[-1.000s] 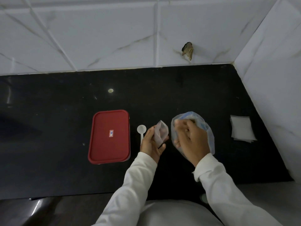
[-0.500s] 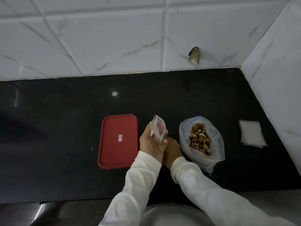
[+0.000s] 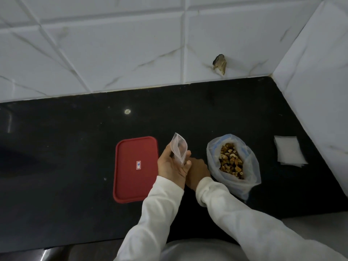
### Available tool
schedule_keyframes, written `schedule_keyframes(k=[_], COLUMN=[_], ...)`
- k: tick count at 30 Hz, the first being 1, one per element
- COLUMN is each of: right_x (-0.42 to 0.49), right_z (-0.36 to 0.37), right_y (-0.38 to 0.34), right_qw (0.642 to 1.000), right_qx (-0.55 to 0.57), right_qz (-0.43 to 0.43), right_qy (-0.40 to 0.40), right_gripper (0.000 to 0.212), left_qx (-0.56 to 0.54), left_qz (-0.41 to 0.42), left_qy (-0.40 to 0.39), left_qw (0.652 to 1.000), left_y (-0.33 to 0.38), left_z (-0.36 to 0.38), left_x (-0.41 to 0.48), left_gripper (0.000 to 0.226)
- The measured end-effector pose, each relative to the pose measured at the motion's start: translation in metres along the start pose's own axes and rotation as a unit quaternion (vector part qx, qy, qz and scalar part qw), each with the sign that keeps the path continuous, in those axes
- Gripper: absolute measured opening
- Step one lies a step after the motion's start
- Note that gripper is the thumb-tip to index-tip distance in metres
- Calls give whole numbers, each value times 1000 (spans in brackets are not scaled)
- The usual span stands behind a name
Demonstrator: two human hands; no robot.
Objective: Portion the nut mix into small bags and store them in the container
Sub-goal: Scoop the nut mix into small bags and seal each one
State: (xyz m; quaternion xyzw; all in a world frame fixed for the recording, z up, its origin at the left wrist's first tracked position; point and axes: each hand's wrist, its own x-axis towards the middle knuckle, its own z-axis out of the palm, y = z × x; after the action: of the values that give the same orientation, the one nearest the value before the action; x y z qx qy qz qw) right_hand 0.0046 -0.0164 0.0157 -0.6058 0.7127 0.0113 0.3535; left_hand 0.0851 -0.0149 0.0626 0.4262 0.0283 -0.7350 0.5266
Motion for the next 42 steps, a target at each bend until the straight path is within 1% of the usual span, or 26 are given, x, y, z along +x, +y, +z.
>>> schedule_keyframes(k=[1, 3, 5, 7, 9, 11, 12, 14, 17, 20, 22, 25, 28, 31, 35, 39, 42], right_x=[-7, -29, -53, -63, -62, -55, -51, -42, -29, -18, -15, -12, -9, -10, -6, -2, -6], right_z=[-3, -16, -37, -52, -59, -62, -63, -64, -62, -59, -56, -49, -44, -47, -59, -64, -66], right_y=[9, 32, 59, 94, 131, 158, 166, 174, 173, 169, 168, 172, 178, 180, 184, 188, 190], right_qw=[999, 990, 978, 973, 962, 953, 952, 950, 935, 932, 934, 943, 949, 959, 965, 943, 924], right_qx=[17, 95, 147, 127, 88, 50, 32, 12, -4, -65, -79, -20, 56, 122, 193, 285, 336], right_qz=[-18, -56, -75, -76, -63, -32, -27, -47, -93, -130, -148, -137, -113, -57, 38, 117, 137], right_qy=[38, 87, 126, 177, 249, 296, 303, 308, 342, 332, 315, 303, 289, 251, 173, 129, 123], right_gripper=[16, 17, 18, 15, 14, 15, 14, 14, 9, 9, 10, 4, 7, 13, 16, 17, 16], left_qx=[-5, -9, 14, 24, 36, 46, 51, 57, 58, 57, 58, 53, 46, 44, 56, 58, 57], left_qz=[-13, -43, -54, -67, -85, -105, -111, -121, -124, -130, -129, -123, -124, -130, -128, -123, -122], left_qy=[-13, -45, -43, -31, -16, 9, 22, 41, 53, 48, 45, 44, 51, 60, 63, 55, 51], left_qw=[1000, 998, 998, 997, 996, 993, 992, 990, 989, 989, 989, 990, 990, 989, 988, 989, 990], left_y=[-1, -2, -6, -13, -22, -33, -38, -47, -59, -69, -75, -84, -88, -90, -93, -93, -90], left_z=[-1, -6, -8, -8, -10, -11, -11, -9, -6, -6, -8, -8, -6, -6, -5, -5, -5], left_x=[1, 3, 9, 13, 18, 23, 26, 32, 40, 47, 52, 56, 56, 57, 59, 59, 56], left_gripper=[19, 28, 34, 43, 53, 48, 44, 40, 33, 29, 27, 21, 18, 22, 27, 30, 28])
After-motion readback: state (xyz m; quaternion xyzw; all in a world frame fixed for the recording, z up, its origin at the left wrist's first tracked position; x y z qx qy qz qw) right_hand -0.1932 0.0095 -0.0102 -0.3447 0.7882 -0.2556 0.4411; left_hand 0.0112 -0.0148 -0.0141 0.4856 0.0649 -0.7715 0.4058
